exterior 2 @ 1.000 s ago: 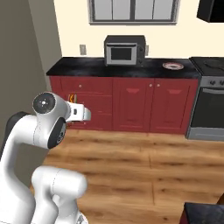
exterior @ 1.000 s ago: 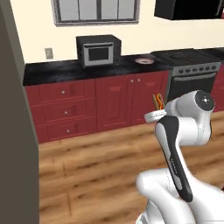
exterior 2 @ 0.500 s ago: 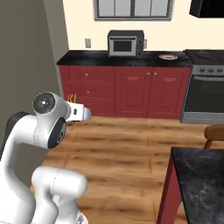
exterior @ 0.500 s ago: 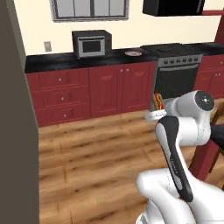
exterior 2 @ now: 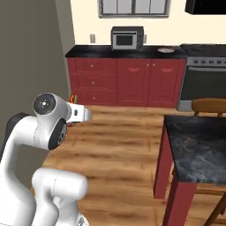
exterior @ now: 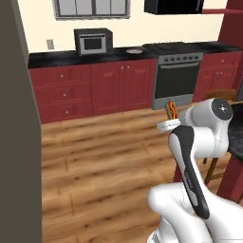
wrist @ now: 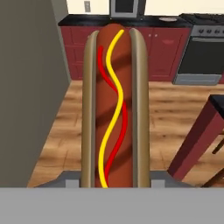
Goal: Place the cold items (mango and tomato) from the fridge in one tupperware on the dining counter. Place the warm items (kebab skewer and hot dog) in the stove area in another tupperware.
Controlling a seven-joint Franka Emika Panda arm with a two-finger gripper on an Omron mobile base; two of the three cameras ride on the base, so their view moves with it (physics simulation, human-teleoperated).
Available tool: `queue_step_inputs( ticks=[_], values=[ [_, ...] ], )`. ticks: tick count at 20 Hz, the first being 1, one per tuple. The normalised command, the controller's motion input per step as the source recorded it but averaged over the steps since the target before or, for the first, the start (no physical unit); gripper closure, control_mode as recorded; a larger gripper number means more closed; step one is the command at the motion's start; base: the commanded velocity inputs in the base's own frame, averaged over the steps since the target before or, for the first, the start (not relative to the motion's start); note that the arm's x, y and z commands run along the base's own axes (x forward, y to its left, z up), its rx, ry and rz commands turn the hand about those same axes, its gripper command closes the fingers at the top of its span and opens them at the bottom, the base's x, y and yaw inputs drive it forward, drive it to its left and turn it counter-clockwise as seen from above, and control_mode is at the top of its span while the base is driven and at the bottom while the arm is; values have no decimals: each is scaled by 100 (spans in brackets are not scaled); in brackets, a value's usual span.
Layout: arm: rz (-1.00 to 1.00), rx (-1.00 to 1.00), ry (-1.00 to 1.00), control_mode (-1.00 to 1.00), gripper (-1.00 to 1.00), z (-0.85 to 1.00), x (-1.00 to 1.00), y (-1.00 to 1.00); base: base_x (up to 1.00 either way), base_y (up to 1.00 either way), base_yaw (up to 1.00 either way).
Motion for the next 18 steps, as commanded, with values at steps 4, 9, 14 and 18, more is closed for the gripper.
queue_step_inputs(
  ticks=[4, 9, 14, 18],
  values=[
    [0, 0, 0, 100, 100, 0, 0, 0, -94, -75, 0],
    [0, 0, 0, 100, 100, 0, 0, 0, -19, -100, 0],
    [0, 0, 0, 100, 100, 0, 0, 0, 0, -100, 3],
    [0, 0, 0, 100, 100, 0, 0, 0, -1, -100, 5]
  ],
)
